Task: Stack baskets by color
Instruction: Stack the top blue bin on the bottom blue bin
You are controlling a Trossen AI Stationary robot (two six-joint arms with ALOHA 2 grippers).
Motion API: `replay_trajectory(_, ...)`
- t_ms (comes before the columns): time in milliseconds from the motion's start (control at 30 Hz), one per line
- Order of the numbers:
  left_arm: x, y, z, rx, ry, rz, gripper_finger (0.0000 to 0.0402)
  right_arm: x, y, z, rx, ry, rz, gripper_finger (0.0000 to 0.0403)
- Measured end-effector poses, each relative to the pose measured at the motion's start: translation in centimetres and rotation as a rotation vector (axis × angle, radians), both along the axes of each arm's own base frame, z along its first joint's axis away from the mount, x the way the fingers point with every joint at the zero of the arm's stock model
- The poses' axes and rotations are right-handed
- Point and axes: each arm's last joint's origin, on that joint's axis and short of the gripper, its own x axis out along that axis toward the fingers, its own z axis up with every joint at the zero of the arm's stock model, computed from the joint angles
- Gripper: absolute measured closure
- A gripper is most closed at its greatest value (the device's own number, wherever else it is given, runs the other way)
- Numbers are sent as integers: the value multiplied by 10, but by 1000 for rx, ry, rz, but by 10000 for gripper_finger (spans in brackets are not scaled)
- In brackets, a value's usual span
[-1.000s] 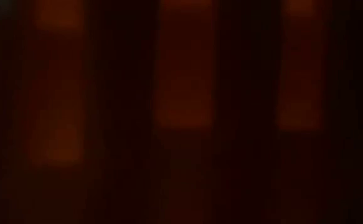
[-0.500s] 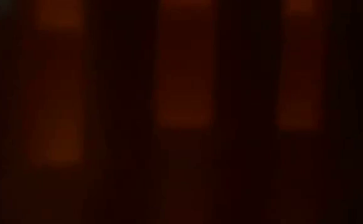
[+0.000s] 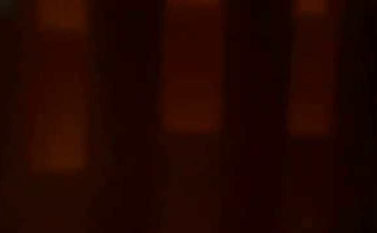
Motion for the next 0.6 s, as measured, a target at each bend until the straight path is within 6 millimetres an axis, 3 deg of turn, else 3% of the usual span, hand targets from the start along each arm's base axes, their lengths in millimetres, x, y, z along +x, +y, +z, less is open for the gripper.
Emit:
replay_trajectory(133,0,0,0,0,0,0,370,7,-5,-7,-32,23,-18,370)
replay_trajectory(400,0,0,0,0,0,0,370,12,-11,-7,-1,108,-34,377)
replay_trajectory(600,0,0,0,0,0,0,370,17,-18,-8,-3,150,-49,323)
